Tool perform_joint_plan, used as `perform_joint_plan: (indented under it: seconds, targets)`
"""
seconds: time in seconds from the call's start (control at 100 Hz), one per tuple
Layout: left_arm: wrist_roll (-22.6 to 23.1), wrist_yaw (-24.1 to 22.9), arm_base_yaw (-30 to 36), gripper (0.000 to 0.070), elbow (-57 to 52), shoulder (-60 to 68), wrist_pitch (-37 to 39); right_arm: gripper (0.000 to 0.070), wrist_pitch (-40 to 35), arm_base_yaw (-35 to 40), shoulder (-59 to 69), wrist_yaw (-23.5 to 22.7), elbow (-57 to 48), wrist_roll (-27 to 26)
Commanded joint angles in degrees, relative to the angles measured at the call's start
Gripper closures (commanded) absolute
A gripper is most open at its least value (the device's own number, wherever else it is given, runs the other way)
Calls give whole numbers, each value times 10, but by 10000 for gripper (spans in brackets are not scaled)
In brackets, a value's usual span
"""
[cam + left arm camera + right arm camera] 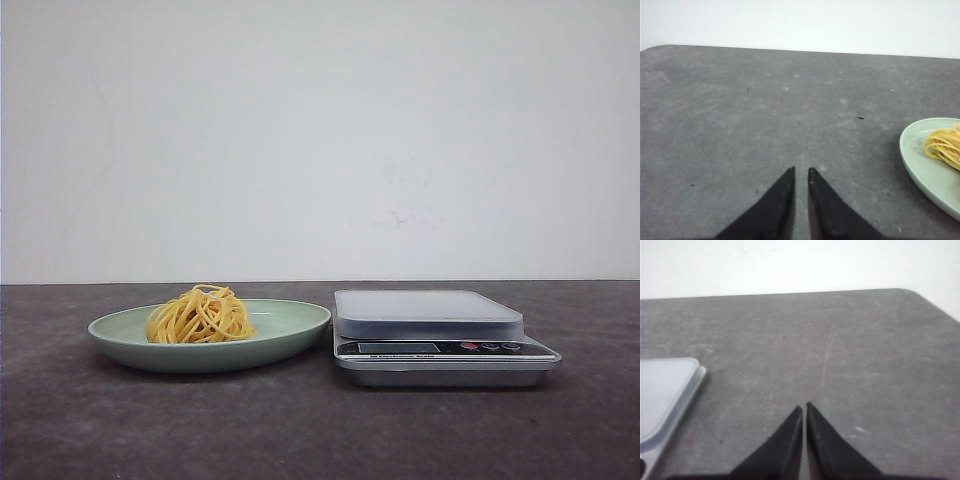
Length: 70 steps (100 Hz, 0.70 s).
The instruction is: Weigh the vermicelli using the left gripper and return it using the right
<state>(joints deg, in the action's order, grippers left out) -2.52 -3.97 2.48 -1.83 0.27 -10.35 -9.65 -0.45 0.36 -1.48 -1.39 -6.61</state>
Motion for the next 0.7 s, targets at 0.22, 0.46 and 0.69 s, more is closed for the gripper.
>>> perform_joint_plan:
  seconds: [0.22, 0.46, 0.69]
  targets:
    - [-61, 4, 0, 687, -24, 2, 51, 694, 3, -1, -1, -23, -23, -55]
    - [-143, -5, 0, 687, -180, 83, 27, 695, -33, -1, 25, -30, -138, -71]
    - [-147, 41, 0, 687, -367, 202, -95, 695, -109, -1, 98, -57, -292, -69]
